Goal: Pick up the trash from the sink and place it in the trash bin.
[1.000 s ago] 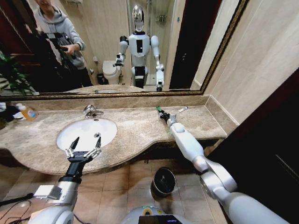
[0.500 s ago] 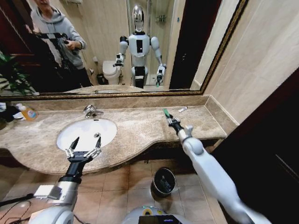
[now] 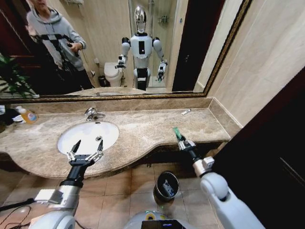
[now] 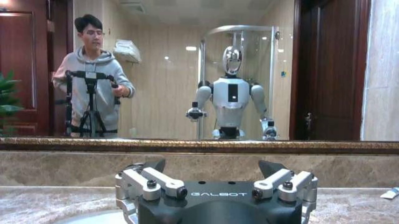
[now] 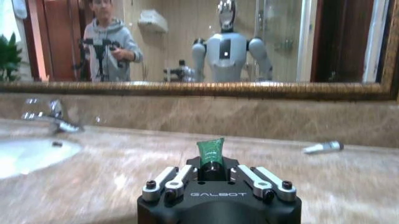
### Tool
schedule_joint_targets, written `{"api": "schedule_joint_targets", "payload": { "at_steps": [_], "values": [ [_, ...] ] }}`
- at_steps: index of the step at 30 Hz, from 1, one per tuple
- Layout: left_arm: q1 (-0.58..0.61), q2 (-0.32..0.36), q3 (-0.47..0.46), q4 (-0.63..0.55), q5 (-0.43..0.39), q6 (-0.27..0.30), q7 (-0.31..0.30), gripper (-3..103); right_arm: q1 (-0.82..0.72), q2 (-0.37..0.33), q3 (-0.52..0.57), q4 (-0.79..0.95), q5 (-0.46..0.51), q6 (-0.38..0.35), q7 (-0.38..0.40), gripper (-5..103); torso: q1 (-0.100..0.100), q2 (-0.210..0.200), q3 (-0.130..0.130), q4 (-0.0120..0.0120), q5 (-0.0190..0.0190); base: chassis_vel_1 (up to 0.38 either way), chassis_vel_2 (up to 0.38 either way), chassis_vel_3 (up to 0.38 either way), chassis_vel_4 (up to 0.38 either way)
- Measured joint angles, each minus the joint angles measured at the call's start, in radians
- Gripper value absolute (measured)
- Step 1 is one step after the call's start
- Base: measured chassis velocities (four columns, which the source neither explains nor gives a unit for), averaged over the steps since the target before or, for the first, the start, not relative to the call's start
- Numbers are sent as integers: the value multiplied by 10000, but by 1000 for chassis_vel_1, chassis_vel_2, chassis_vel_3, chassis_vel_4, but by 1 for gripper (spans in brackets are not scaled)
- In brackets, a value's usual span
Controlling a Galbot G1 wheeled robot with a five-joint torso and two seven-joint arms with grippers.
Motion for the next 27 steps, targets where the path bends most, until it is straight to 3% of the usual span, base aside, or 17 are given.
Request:
{"api": "schedule_joint_targets", "payload": {
  "at_steps": [6, 14, 21, 27],
  "values": [
    [0, -1, 1, 0, 0, 0, 0, 100, -1562, 303, 170, -127, -621, 780, -223, 21, -1, 0, -1, -1, 0, 0, 0, 0, 0],
    [0, 0, 0, 0, 0, 0, 0, 100, -2475, 691, 51, -1036, -1255, 1591, -465, 21, -1, -1, 0, -2, 0, 0, 0, 0, 0],
    [0, 0, 1, 0, 0, 0, 0, 100, -2387, 976, -262, -2813, -1734, 1972, -613, 21, -2, -1, 0, -2, 2, 0, 0, 0, 0],
    [0, 0, 1, 0, 0, 0, 0, 100, -1764, 1168, -572, -4242, -1784, 1853, -666, 21, -1, -1, 0, -1, 0, 0, 0, 0, 0]
  ]
}}
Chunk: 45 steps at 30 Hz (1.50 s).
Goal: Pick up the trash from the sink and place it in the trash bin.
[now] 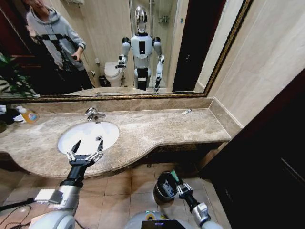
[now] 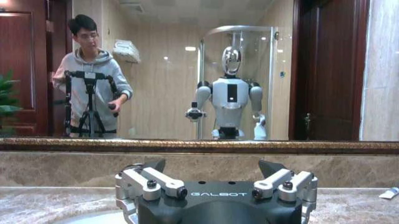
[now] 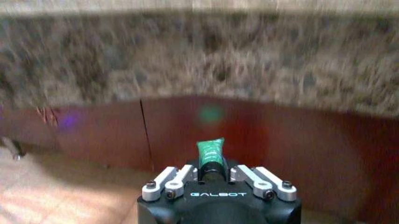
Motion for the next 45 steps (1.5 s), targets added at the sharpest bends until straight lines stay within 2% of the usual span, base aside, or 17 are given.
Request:
{"api": "schedule_joint_targets", "payload": {
  "at_steps": [2, 5, 12, 19, 21, 26, 40, 45],
  "values": [
    [0, 0, 0, 0, 0, 0, 0, 100, 561, 91, -115, -890, -210, -71, -45, 21, 0, 0, 0, 1, 1, 0, 0, 0, 0],
    [0, 0, 0, 0, 0, 0, -1, 100, 805, 151, -152, -1302, -405, -79, -75, 21, 0, 0, 0, 1, 0, 0, 0, 0, 0],
    [0, 0, -1, 0, 0, 0, 0, 100, 2372, 645, -651, -3972, -1149, -516, -386, 21, 0, -1, 0, 1, 2, 0, 0, 0, 0],
    [0, 0, 0, 0, 0, 0, -1, 100, 3426, 1093, -854, -5870, -1914, -450, -574, 21, 0, -1, 1, 0, 0, 0, 0, 0, 0],
    [0, 0, 0, 0, 0, 0, 0, 100, 4104, 1435, -813, -7058, -2311, -294, -624, 21, 1, -1, 0, 1, 0, 0, 0, 0, 0],
    [0, 0, 0, 0, 0, 0, 0, 100, 5065, 1808, -706, -8534, -2667, -58, -672, 21, 1, -1, 1, 2, 0, 0, 0, 0, 0],
    [0, 0, 0, 0, 0, 0, 0, 100, 6689, 2157, -564, -11055, -3237, 117, -811, 21, 1, -1, 1, 1, -1, 0, 0, 0, 0],
    [0, 0, 0, 0, 0, 0, 0, 100, 6869, 2184, -572, -11237, -3278, 115, -853, 21, 1, -1, 0, 1, -1, 0, 0, 0, 0]
  ]
}}
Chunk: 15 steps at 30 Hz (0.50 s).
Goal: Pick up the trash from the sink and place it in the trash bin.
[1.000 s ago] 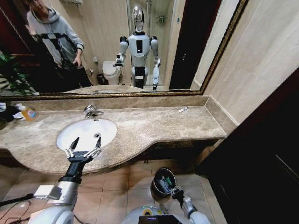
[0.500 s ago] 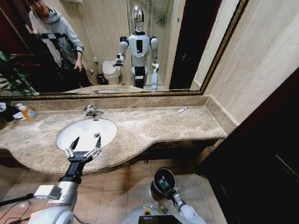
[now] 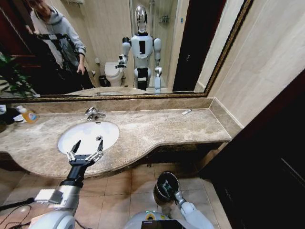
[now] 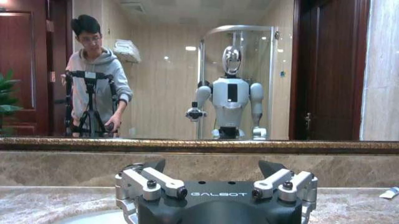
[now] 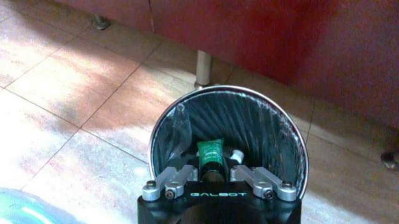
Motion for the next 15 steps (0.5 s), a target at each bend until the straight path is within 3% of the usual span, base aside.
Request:
{"api": "schedule_joint_targets", "payload": {
  "at_steps": [6, 11, 12, 15],
  "values": [
    [0, 0, 0, 0, 0, 0, 0, 100, 70, 43, -32, -50, -17, -33, -16, 19, 0, 0, 0, 0, 1, 0, 0, 0, 0],
    [-1, 0, 0, 0, 0, 0, 0, 100, 122, 69, -50, -104, -18, -79, -16, 40, 0, 0, 0, 0, 0, 0, 0, 0, 0],
    [-1, 0, 0, 0, 0, 0, 0, 100, 122, 69, -50, -104, -18, -79, -16, 40, 0, 0, 0, 0, 0, 0, 0, 0, 0],
    [0, 0, 0, 0, 0, 0, 0, 100, 115, 63, -60, -86, -16, -89, -16, 57, 0, 0, 0, 0, 1, 0, 0, 0, 0]
  ]
}}
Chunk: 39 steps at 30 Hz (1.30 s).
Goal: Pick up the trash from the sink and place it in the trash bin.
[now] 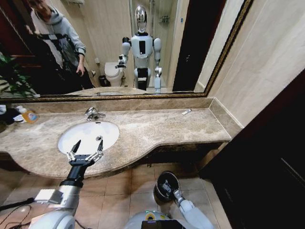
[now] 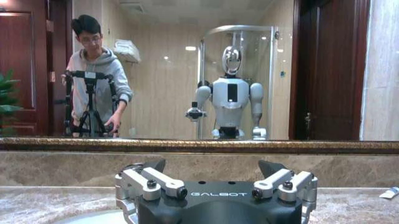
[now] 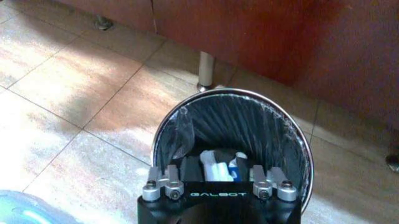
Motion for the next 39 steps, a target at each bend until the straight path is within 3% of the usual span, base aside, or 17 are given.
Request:
{"api": "schedule_joint_targets", "payload": {
  "at_steps": [3, 4, 6, 9, 13, 22, 27, 33, 39],
  "values": [
    [0, 0, 0, 0, 0, 0, 0, 100, -41, -19, -6, 62, 2, -2, -6, 62, 0, 0, 0, 0, 0, 0, 0, 0, 0],
    [0, 0, 0, 0, 0, 0, 0, 100, -88, -41, -7, 140, 9, -4, -12, 73, 0, 0, 0, 0, 0, 0, 0, 0, 0],
    [0, 0, 0, 0, 0, 0, 0, 100, -138, -62, -8, 220, 19, -6, -16, 73, 0, 0, 0, 0, 0, 0, 0, 0, 0],
    [0, 0, 0, 0, 0, 0, 0, 100, -283, -121, -7, 421, 48, -16, -23, 89, 0, 0, 0, 0, 0, 0, 0, 0, 0],
    [0, 0, 0, 0, 0, 0, 0, 100, -427, -167, 4, 625, 95, -19, -24, 99, 0, 0, 0, 0, 0, 0, 0, 0, 0],
    [0, 0, 0, 0, 0, 0, 0, 100, -1354, -538, -73, 2455, 927, -359, -24, 100, 0, 0, 0, 1, 1, 0, 0, 0, 0],
    [0, 0, -1, 0, 0, 0, 0, 100, -2952, -1305, -36, 5407, 2367, -737, 186, 100, -1, 1, 0, -1, 2, 0, 0, 0, 0],
    [0, 0, 0, -1, 0, 0, 0, 100, -5000, -1843, 809, 8858, 3436, -546, 912, 100, -1, 1, 0, -2, 2, 0, 0, 0, 0],
    [0, 0, 1, 0, 0, 0, 1, 100, -6718, -1848, 1584, 11734, 3961, -668, 1299, 100, -2, 1, -1, -2, 0, 0, 0, 0, 0]
  ]
}}
